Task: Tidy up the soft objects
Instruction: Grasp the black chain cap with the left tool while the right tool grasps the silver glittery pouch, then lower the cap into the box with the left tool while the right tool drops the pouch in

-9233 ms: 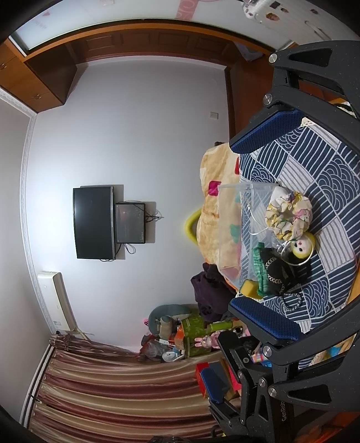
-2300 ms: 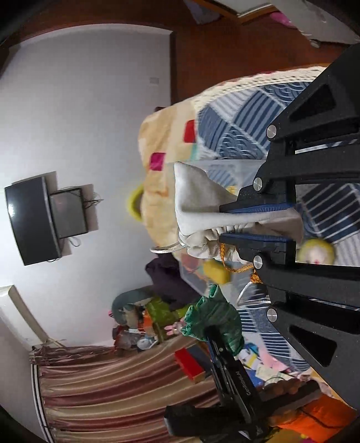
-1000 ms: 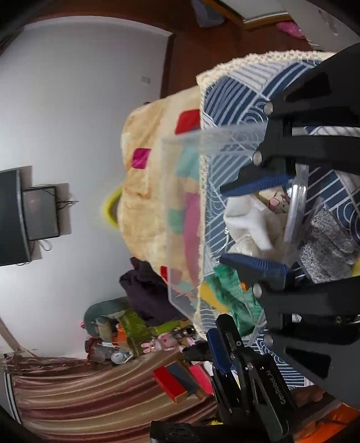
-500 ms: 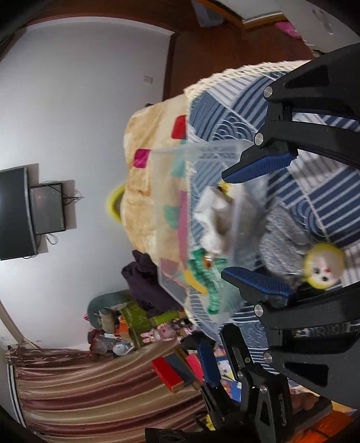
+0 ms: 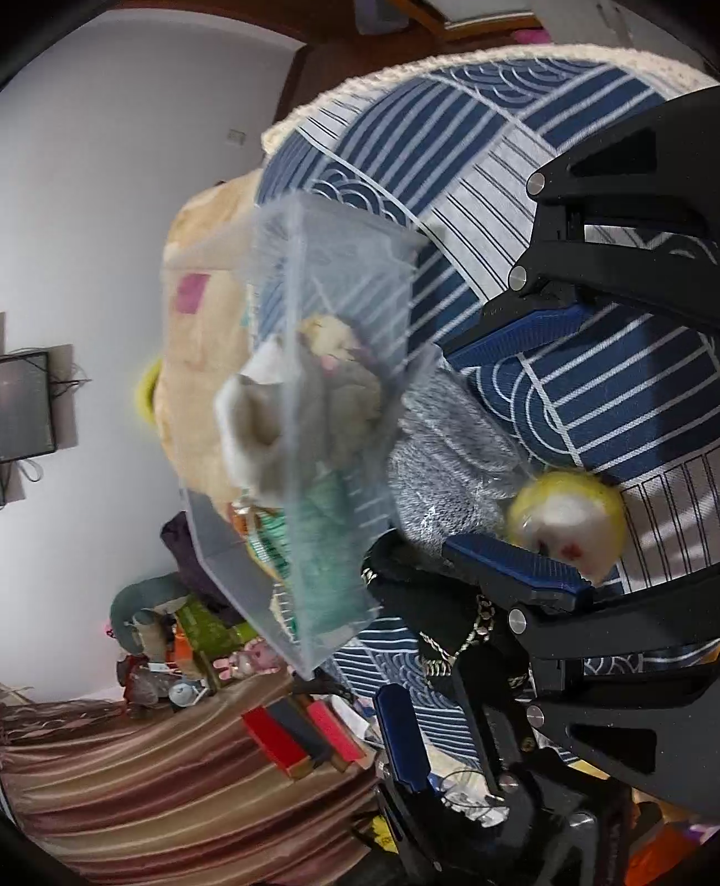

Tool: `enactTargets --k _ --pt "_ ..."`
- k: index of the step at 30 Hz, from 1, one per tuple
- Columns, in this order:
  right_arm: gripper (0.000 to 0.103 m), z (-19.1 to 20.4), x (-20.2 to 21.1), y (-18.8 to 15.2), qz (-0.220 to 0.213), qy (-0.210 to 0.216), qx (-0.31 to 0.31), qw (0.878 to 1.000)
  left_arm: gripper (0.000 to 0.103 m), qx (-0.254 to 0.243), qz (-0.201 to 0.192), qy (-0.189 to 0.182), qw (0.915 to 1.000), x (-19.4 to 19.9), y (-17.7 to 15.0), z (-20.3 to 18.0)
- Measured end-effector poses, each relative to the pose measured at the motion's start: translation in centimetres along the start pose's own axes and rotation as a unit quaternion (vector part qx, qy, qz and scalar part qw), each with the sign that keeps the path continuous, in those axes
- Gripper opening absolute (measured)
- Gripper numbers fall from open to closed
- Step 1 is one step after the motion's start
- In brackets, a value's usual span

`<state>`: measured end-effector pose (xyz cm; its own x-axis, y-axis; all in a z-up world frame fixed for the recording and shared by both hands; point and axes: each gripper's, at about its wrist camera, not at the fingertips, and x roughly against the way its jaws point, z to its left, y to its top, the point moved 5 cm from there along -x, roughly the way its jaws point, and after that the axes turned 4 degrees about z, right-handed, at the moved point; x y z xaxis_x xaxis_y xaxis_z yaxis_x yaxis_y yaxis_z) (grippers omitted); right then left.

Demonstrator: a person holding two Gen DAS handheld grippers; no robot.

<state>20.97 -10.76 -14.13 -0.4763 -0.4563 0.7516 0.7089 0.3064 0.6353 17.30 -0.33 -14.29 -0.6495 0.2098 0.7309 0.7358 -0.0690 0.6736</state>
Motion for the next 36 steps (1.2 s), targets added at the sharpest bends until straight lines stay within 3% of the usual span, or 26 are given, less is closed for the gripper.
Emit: enactTargets --k 7,17,18,23,36 --pt "0.059 0.5 -1.1 0.0 0.013 0.015 0.004 1.0 0.047 0.009 0.009 -0.007 0.9999 -1.3 -1.0 0.8" --pt "0.03 0.9 0.1 -0.3 -0.011 0.022 0.024 0.999 0.013 0.014 0.004 -0.036 0.9992 -0.2 -1.5 1.2" --pt "0.029 0.9 0.4 -0.3 -0.015 0.022 0.025 0.999 0.005 0.013 0.001 -0.035 0.9993 0.0 -1.4 1.1" --pt "0.02 1.2 1.8 0.0 -0.035 0.023 0.032 0.999 0.005 0.001 -0.018 -0.029 0.9994 1.6 -0.8 0.7" --pt "0.018 1.9 6.8 1.4 -0.11 0.024 0.036 0.993 0.005 0.016 -0.094 -0.023 0.9952 7.4 2.1 2.1"
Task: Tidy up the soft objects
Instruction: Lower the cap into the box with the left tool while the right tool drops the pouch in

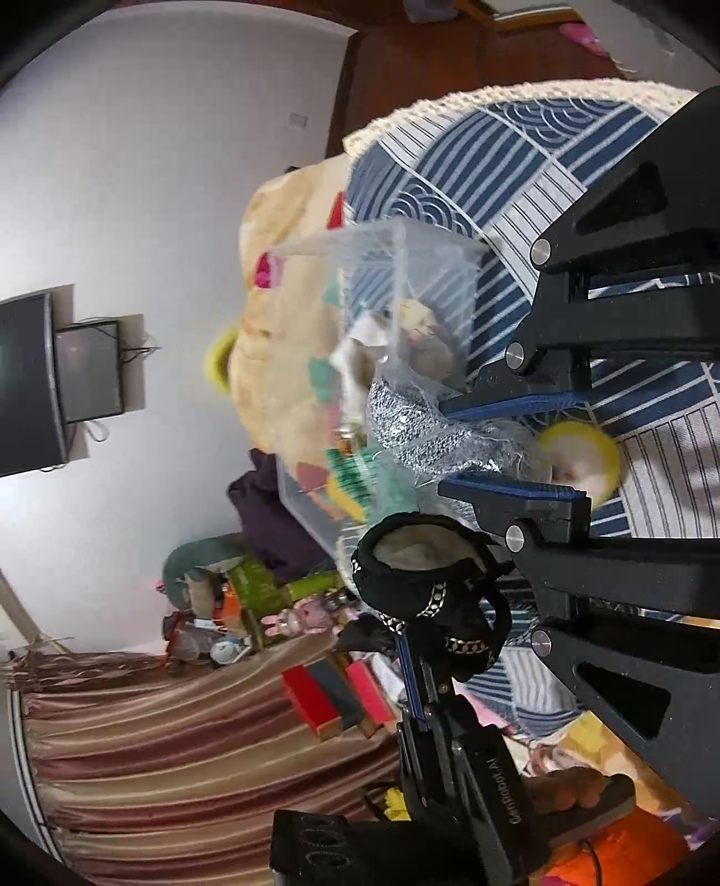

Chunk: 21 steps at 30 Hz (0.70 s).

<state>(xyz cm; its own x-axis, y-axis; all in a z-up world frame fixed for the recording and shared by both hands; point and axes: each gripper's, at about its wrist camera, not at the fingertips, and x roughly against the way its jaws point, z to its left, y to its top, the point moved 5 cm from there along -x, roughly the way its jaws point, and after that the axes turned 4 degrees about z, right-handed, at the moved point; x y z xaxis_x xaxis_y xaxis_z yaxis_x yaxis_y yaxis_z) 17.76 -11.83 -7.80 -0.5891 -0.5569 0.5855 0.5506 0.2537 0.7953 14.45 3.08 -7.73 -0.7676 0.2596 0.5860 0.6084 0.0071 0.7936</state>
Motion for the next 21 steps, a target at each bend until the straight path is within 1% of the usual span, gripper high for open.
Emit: enactTargets --k 6,11,14,16,19,21 --pt "0.018 -0.5 2.1 1.9 -0.044 -0.004 -0.007 0.999 0.005 -0.011 -0.046 0.011 0.9988 2.2 3.1 -0.2" --pt "0.018 -0.9 2.6 3.6 -0.069 -0.03 -0.004 0.997 0.005 -0.018 -0.084 0.027 0.996 3.1 5.5 -0.2" --pt "0.018 -1.5 1.9 4.6 -0.07 -0.045 -0.005 0.996 0.005 -0.028 -0.09 0.042 0.9946 2.5 6.3 -0.1" --pt "0.018 -2.0 0.8 5.1 -0.064 -0.059 -0.006 0.996 0.005 -0.033 -0.087 0.055 0.9942 1.6 6.6 0.1" --pt "0.018 -2.5 -0.9 5.2 -0.049 -0.071 -0.01 0.996 0.005 -0.032 -0.072 0.077 0.9939 -0.8 6.5 0.8" --pt "0.018 -2.8 -1.9 5.2 -0.038 -0.078 -0.014 0.996 0.005 -0.026 -0.059 0.082 0.9946 -2.5 6.3 1.3"
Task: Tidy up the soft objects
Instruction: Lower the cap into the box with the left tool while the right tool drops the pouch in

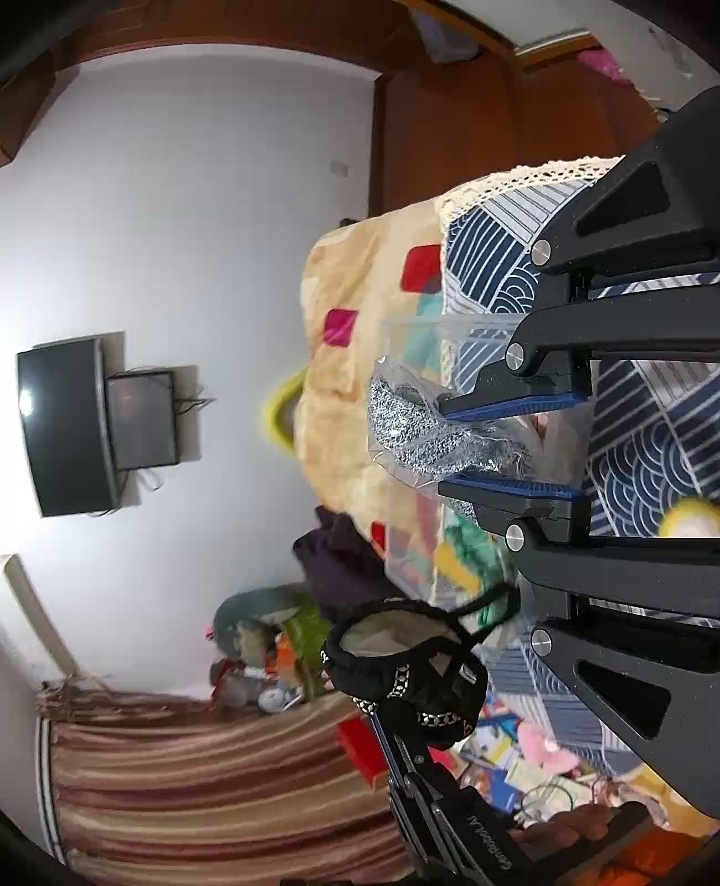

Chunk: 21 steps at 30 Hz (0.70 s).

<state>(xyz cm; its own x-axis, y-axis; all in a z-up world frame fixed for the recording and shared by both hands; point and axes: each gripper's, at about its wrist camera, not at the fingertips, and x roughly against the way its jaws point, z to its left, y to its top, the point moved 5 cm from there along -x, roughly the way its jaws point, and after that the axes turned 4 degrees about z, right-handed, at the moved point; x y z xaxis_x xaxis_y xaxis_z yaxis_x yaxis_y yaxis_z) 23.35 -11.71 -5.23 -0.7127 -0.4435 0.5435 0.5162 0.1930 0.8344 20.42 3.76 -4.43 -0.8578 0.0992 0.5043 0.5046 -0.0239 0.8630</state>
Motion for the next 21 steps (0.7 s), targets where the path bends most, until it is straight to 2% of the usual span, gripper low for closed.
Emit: enactTargets --k 4,8,12,16,21 --pt "0.018 -0.2 -2.7 -0.8 0.033 0.002 -0.012 0.999 0.005 0.0 0.044 -0.001 0.999 -3.8 -1.8 0.2" --pt "0.018 0.1 -4.3 -1.5 0.056 0.001 -0.007 0.998 0.005 0.004 0.067 -0.011 0.9977 -5.9 -3.1 0.1" --pt "0.019 0.2 -5.2 -2.2 0.077 0.0 -0.001 0.997 0.006 0.001 0.069 -0.018 0.9974 -6.1 -3.1 -0.3" --pt "0.022 0.0 -4.7 -2.5 0.078 -0.006 0.0 0.997 0.009 -0.003 0.075 -0.018 0.997 -5.8 -2.9 -0.6" --pt "0.026 -0.4 -3.5 -2.4 0.079 -0.003 0.001 0.997 0.023 0.003 0.083 -0.024 0.9963 -5.0 -2.8 -0.9"
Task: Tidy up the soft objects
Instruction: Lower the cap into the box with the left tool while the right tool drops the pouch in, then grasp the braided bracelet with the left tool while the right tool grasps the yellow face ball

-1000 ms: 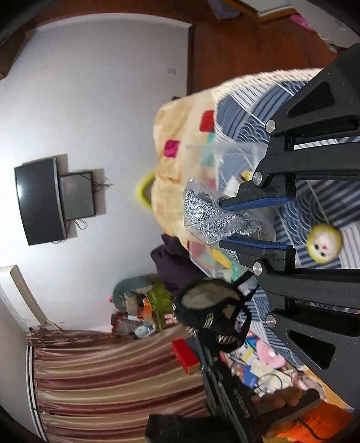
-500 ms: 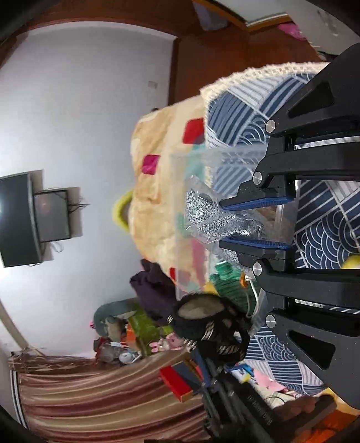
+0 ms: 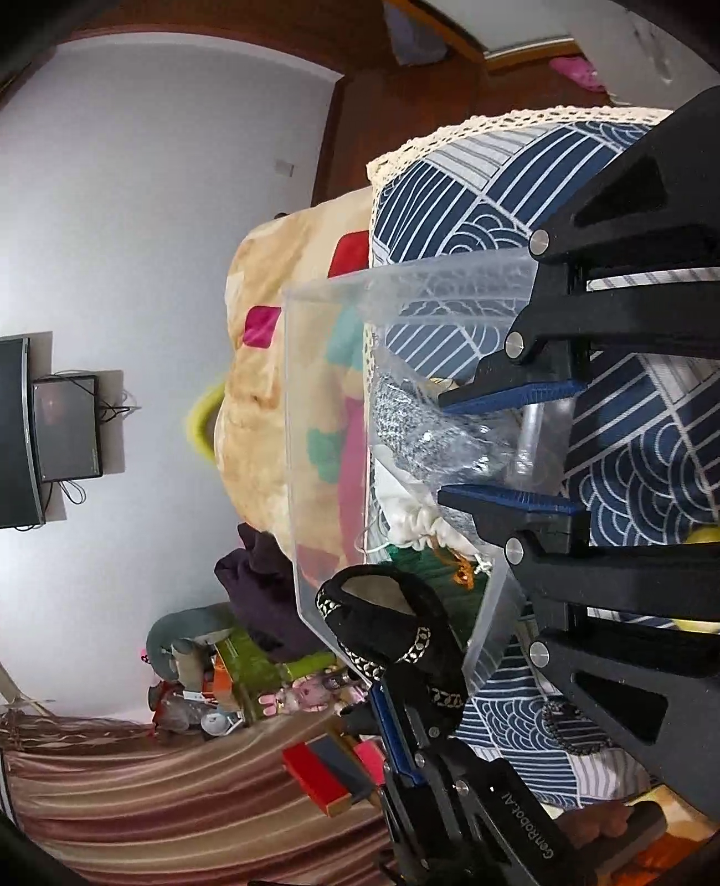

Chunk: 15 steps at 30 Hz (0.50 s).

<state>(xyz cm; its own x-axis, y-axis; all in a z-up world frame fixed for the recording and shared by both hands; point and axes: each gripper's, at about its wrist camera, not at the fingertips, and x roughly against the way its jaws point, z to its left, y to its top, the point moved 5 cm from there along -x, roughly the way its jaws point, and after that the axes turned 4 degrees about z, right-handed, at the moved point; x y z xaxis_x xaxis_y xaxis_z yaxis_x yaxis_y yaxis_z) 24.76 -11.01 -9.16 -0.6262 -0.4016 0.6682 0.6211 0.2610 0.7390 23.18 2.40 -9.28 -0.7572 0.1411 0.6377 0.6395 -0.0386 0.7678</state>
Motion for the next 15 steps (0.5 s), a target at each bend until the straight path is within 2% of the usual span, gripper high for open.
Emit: enactTargets --k 4,8,9,13,15 --pt "0.044 0.0 1.6 -0.3 -0.017 -0.008 0.005 1.0 0.026 0.0 -0.006 -0.002 1.0 1.3 0.1 -0.4" --pt "0.058 0.1 3.8 -0.1 -0.042 -0.014 0.009 0.999 0.045 0.002 -0.029 0.001 0.9996 3.6 0.3 -0.7" --pt "0.059 0.2 4.3 -0.1 -0.049 -0.014 0.009 0.999 0.05 0.002 -0.035 0.002 0.9994 4.2 0.4 -0.7" --pt "0.062 0.4 6.2 0.2 -0.068 -0.009 0.011 0.998 0.061 0.001 -0.057 0.009 0.9983 6.5 0.4 -0.8" --pt "0.068 0.6 7.0 0.1 -0.077 -0.007 0.012 0.997 0.067 -0.001 -0.064 0.017 0.9978 7.5 0.1 -0.7"
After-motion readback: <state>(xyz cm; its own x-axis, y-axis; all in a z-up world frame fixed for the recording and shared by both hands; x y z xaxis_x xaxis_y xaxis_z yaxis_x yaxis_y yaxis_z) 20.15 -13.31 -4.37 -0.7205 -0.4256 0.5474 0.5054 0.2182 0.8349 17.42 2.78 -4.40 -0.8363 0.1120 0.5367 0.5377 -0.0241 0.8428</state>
